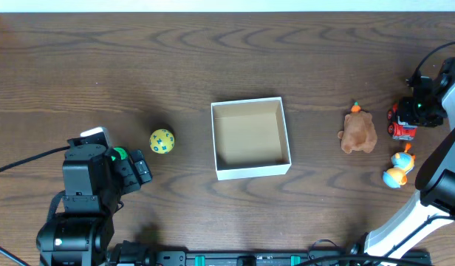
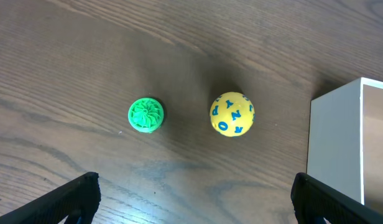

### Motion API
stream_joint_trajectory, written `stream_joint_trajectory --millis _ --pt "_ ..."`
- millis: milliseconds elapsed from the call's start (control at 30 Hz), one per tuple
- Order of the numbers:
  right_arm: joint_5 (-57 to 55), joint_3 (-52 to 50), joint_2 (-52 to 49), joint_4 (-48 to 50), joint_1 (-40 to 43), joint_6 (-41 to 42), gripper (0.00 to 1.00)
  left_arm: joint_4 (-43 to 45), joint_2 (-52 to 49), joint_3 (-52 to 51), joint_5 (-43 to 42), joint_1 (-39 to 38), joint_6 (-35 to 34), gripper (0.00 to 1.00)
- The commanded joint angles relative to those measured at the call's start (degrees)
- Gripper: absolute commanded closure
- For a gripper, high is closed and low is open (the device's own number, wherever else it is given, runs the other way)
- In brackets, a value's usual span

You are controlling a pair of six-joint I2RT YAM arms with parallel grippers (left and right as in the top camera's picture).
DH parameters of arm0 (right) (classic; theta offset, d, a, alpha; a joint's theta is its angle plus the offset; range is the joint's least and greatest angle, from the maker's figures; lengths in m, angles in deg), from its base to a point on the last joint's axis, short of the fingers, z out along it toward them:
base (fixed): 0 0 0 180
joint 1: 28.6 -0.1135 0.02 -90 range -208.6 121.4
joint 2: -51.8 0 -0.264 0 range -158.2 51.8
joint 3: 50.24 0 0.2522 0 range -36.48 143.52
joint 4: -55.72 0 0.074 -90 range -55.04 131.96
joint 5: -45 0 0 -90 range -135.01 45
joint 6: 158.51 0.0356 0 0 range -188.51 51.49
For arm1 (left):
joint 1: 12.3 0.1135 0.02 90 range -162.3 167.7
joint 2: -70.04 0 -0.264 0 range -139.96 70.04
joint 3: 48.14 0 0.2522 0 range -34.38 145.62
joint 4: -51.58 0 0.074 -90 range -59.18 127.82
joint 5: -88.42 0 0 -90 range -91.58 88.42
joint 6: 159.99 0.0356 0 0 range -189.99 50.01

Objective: Pack container
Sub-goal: 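Move the right gripper over the red toy truck and grasp it, then carry the truck left into the white box and release it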

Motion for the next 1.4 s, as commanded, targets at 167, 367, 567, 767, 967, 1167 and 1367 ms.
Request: stream_joint_trajectory --millis 167,367,567,767,967,1167,1367 --pt "0.35 0.39 0.83 -0.02 0.33 1.05 0.52 -0.09 -0.07 1.33 0.07 0.28 -0.5 0.02" --pt "0.35 0.39 1.51 0.09 0.33 1.53 0.6 -0.09 -0.07 1.33 0.07 0.28 -0.5 0.02" --pt "0.35 0.7 4.55 0.42 0.31 2.16 0.67 -0.09 -0.07 1.33 0.07 0.28 -0.5 0.02" --pt "0.39 0.7 9.6 0.17 0.24 4.81 0.75 -0.09 -0.07 1.33 0.07 0.28 -0.5 0.02" --pt "0.39 0.7 17.84 -0.13 -1.79 9.16 0.83 -0.11 -0.07 1.33 0.07 0.28 -0.5 0.02" --pt "0.37 0.7 29.07 -2.49 -8.24 12.31 0.95 -0.09 -0.07 1.33 0.07 0.28 -0.52 0.02" --pt "0.39 0.7 37.27 -4.85 -21.7 17.53 0.99 -0.11 -0.07 1.33 0.07 0.28 -0.52 0.02"
